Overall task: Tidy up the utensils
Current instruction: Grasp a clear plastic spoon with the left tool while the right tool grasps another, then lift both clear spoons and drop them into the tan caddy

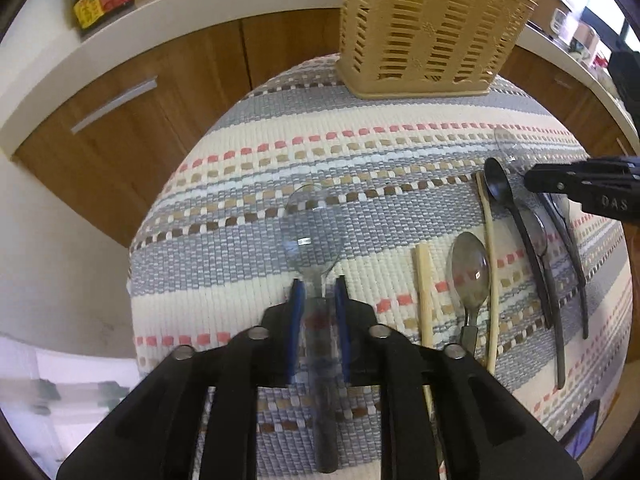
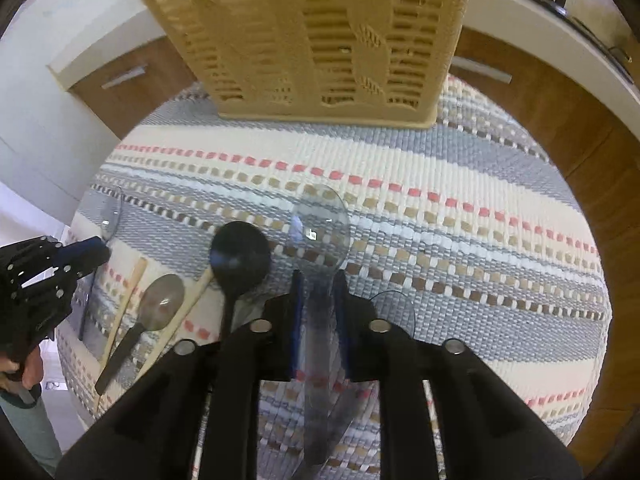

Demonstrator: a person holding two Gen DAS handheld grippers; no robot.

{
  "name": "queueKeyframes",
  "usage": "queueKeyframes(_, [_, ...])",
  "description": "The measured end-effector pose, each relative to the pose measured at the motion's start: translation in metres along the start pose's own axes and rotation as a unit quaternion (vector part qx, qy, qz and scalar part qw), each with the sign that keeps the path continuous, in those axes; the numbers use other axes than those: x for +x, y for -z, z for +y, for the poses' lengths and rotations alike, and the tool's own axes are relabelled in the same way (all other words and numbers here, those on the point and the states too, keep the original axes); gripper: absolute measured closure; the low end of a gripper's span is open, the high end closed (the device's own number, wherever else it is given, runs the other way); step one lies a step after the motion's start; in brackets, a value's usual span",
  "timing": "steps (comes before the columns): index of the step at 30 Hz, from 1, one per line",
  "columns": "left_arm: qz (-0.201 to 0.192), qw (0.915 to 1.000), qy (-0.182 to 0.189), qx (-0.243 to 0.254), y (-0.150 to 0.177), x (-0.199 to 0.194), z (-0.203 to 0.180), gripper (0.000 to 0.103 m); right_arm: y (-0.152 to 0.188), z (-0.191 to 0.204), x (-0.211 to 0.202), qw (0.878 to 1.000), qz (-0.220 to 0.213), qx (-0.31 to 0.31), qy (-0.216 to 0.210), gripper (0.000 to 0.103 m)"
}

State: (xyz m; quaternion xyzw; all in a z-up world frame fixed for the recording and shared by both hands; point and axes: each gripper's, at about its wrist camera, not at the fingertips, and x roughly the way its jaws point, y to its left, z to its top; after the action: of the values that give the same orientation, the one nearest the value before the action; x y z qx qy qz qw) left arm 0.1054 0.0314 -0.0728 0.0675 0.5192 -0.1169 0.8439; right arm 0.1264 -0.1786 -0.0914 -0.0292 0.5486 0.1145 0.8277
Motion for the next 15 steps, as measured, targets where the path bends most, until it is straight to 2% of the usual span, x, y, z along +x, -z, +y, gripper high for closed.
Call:
queueKeyframes(1, [-0.001, 1.0, -0.003, 0.003, 0.0, 0.0, -0.001, 0.074, -0.001, -0.001, 0.0, 1.0, -0.002, -0.003, 0.004, 0.058])
queueKeyframes(2, [-0.002, 1.0, -0.007, 0.006, 0.0, 0.001, 0.002, 0.072, -0.002, 0.0, 0.002, 1.0, -0.006, -0.005, 0.01, 0.052])
queueKeyframes(8, [-0.006, 0.9995, -0.019, 0.024, -0.006, 0.003, 0.01, 0.067, -0.013, 0.006, 0.015, 0.999, -0.001, -0.022, 0.035, 0.052])
queueKeyframes(10, [-0.006, 0.999, -0.028, 0.033, -0.013, 0.007, 0.009, 0.062, -0.021, 0.011, 0.02, 0.999, -0.001, -0.026, 0.044, 0.053])
queueKeyframes(12, [-0.005, 0.9988, -0.033, 0.037, -0.017, 0.009, 0.007, 0.06, -0.03, 0.021, 0.028, 0.998, -0.001, -0.031, 0.047, 0.056])
queueKeyframes(15, [-0.003, 0.9988, -0.032, 0.036, -0.028, 0.013, 0.005, 0.059, -0.038, 0.027, 0.032, 0.998, -0.004, -0.042, 0.052, 0.072])
